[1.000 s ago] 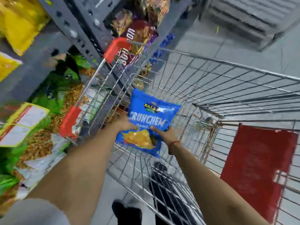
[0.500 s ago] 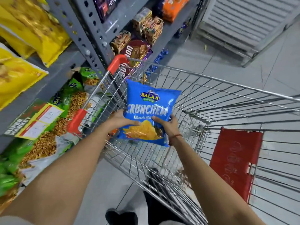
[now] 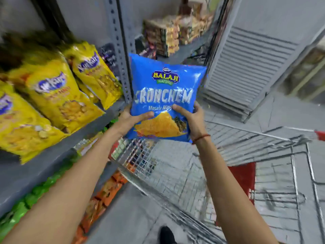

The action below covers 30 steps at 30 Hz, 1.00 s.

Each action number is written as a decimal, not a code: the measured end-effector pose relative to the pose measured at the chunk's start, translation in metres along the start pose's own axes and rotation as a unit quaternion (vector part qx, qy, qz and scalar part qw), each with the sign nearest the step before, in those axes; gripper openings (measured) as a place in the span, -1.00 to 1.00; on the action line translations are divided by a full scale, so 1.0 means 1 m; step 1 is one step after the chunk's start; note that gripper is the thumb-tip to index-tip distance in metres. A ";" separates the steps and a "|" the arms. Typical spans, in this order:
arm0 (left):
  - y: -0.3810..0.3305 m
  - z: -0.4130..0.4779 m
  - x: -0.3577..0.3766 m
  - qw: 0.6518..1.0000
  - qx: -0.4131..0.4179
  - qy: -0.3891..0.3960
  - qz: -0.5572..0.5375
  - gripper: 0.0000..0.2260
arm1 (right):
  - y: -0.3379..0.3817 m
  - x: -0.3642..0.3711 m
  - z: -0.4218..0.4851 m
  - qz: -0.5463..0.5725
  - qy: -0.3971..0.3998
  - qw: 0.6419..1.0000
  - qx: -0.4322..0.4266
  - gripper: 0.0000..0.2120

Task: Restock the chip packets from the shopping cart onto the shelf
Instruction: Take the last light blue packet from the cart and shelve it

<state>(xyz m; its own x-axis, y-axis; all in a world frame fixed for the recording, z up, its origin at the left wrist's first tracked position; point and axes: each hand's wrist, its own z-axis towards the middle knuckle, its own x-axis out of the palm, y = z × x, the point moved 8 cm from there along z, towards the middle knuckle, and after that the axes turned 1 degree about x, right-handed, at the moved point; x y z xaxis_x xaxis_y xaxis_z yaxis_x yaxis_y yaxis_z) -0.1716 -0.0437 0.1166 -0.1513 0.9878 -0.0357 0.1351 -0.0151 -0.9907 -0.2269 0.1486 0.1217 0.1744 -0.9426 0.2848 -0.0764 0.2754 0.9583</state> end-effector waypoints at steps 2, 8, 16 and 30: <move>-0.047 -0.014 -0.017 0.998 0.057 -0.027 0.007 -0.53 | 0.046 0.028 -0.005 0.007 0.021 0.999 -0.046 -0.64; -0.191 -0.074 -0.078 0.972 0.207 -0.106 0.030 -0.61 | 0.172 0.124 -0.030 0.022 0.098 0.981 -0.167 -0.63; -0.324 -0.192 -0.168 0.905 0.341 -0.237 0.089 -0.70 | 0.286 0.264 -0.080 0.073 0.211 0.935 -0.277 -0.75; -0.338 -0.363 -0.352 0.825 0.321 -0.459 0.070 -0.77 | 0.274 0.517 -0.167 0.059 0.391 0.876 -0.278 -0.66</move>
<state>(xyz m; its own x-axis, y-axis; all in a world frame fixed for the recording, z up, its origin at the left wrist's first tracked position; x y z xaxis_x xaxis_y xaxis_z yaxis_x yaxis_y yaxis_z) 0.1912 -0.3299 0.5114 -0.8967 0.4396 0.0518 -0.2878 -0.4902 -0.8227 0.0066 -0.2312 0.5356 0.8322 -0.5447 0.1033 0.3131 0.6155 0.7233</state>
